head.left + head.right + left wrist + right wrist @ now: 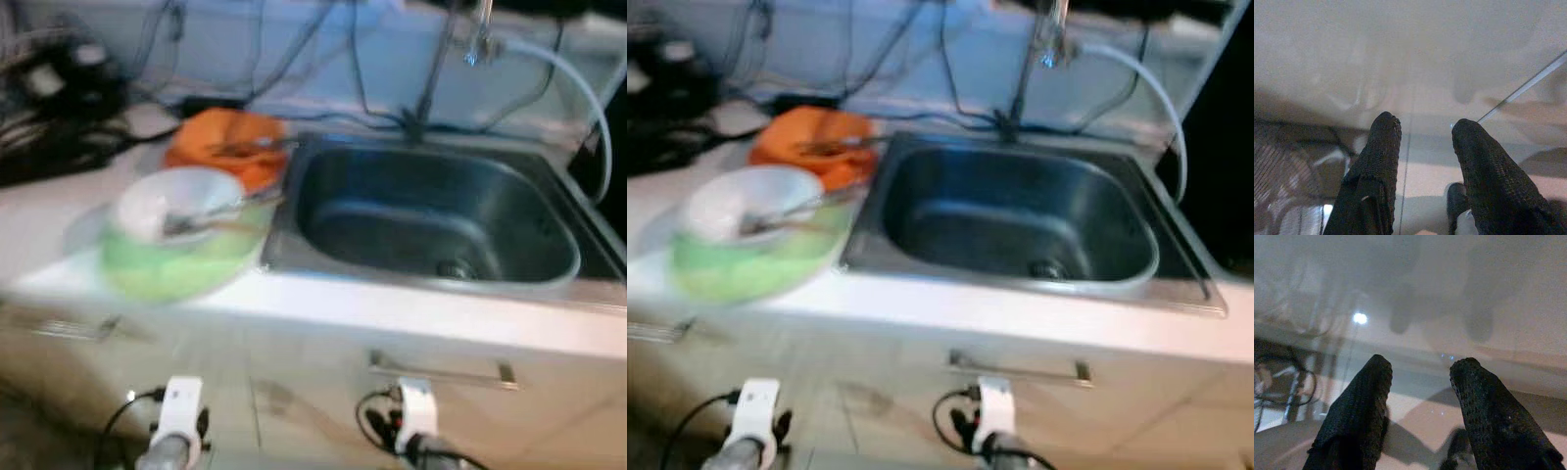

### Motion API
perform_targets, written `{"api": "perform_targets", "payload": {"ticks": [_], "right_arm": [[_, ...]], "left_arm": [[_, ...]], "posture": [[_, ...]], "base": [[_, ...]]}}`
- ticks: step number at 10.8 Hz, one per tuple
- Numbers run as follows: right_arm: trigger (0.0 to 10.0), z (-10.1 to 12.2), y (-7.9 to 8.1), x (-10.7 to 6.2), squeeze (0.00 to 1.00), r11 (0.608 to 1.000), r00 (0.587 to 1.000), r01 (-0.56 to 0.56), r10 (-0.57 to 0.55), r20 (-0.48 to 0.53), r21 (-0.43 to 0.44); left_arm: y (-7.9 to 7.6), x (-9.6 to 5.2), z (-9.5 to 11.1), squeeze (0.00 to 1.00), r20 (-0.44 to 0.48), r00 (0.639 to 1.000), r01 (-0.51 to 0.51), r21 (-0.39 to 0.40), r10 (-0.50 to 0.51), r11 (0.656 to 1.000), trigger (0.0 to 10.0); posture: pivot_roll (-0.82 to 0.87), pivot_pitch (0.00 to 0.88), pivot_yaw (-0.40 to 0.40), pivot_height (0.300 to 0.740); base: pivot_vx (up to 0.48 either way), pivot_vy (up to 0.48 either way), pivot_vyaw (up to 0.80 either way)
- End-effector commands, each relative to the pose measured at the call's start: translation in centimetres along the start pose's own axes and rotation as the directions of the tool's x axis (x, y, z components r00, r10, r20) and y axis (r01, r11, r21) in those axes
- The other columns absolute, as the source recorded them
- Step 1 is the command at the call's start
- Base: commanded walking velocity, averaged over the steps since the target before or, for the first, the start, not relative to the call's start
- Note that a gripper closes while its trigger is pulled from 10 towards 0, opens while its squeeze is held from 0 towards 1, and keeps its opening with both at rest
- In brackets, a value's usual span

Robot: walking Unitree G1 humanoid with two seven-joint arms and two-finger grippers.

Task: Kitchen organization

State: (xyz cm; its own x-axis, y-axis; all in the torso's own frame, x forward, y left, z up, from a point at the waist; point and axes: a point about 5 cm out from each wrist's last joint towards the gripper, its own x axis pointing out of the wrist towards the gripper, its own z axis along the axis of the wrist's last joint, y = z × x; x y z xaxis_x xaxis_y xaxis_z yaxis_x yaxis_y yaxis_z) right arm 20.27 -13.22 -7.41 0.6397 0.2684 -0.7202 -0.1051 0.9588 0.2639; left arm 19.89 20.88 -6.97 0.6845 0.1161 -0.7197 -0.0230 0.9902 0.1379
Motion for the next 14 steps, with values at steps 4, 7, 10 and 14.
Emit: {"api": "perform_targets", "payload": {"ticks": [4, 7, 10, 14], "right_arm": [[10.0, -0.3, -1.3, -0.4, 0.00, 0.999, 0.999, 0.045, -0.045, -0.011, -0.009], [10.0, -0.3, -1.4, -0.4, 0.00, 0.999, 0.999, 0.049, -0.049, -0.015, -0.010], [10.0, -0.3, -1.4, -0.4, 0.00, 0.999, 0.999, 0.048, -0.048, -0.016, -0.010], [10.0, -0.4, -1.4, -0.5, 0.00, 0.999, 0.999, 0.049, -0.049, -0.020, -0.011]], "left_arm": [[-0.6, -0.3, -0.9, 0.00, -0.018, 1.000, 0.017, 0.003, -0.016, 1.000, 10.0], [-0.3, -0.5, -1.5, 0.00, -0.027, 1.000, 0.010, -0.015, -0.010, 1.000, 10.0], [-0.4, -0.5, -1.4, 0.00, -0.021, 1.000, 0.013, -0.014, -0.013, 1.000, 10.0], [-0.5, -0.5, -1.5, 0.00, -0.022, 1.000, 0.013, -0.011, -0.014, 1.000, 10.0]], "posture": [[0.19, 0.000, -0.034, 0.740], [0.19, 0.000, -0.039, 0.740], [0.19, 0.000, -0.040, 0.740], [0.19, 0.000, -0.039, 0.740]], "base": [[0.000, 0.000, 0.00], [0.000, 0.000, 0.00], [0.000, 0.000, 0.00], [0.000, 0.000, 0.00]]}}
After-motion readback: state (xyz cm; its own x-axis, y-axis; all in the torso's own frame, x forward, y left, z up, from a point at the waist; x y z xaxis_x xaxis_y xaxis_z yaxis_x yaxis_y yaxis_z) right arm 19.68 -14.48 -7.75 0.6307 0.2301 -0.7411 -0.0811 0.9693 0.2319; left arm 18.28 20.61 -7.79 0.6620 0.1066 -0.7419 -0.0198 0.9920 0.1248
